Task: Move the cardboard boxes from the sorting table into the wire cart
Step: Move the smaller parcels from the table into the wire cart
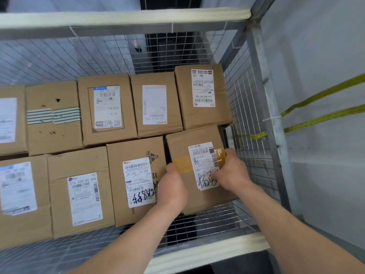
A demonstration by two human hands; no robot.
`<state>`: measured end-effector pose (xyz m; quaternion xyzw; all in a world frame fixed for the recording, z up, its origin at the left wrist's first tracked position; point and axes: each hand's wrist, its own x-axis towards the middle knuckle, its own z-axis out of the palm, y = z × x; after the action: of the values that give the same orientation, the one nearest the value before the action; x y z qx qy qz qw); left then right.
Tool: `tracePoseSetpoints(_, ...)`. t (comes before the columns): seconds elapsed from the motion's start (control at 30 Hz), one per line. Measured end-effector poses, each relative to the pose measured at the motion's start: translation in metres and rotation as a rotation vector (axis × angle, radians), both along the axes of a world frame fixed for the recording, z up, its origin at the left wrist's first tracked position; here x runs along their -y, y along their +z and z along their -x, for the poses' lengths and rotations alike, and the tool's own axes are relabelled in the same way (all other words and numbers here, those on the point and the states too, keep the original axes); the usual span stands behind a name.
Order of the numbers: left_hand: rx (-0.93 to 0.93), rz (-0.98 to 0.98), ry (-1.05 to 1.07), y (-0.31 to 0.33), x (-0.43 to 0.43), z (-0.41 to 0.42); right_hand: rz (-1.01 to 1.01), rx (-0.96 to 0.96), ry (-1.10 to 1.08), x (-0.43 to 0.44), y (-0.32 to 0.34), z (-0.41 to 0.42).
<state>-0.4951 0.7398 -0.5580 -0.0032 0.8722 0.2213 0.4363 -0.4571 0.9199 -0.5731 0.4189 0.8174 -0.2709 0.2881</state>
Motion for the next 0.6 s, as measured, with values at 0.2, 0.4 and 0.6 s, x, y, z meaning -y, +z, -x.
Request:
tracePoseSetpoints(0.2,-0.023,0.069,-0.082,-0.016,-0.007,-0.002,-0.003,0.045,-0.017,0.002,-0.014,-0.004)
tracePoseSetpoints(0.4,0.064,0.108,-0.117,-0.019,-0.011,0.012,0.019,0.108,0.072,0.002,-0.013,-0.002)
tracePoseSetpoints(0.6,-0.033,-0.024,-0.273,0.034,0.002,0.024,-0.012,0.066,0.178,0.022,0.03,-0.005)
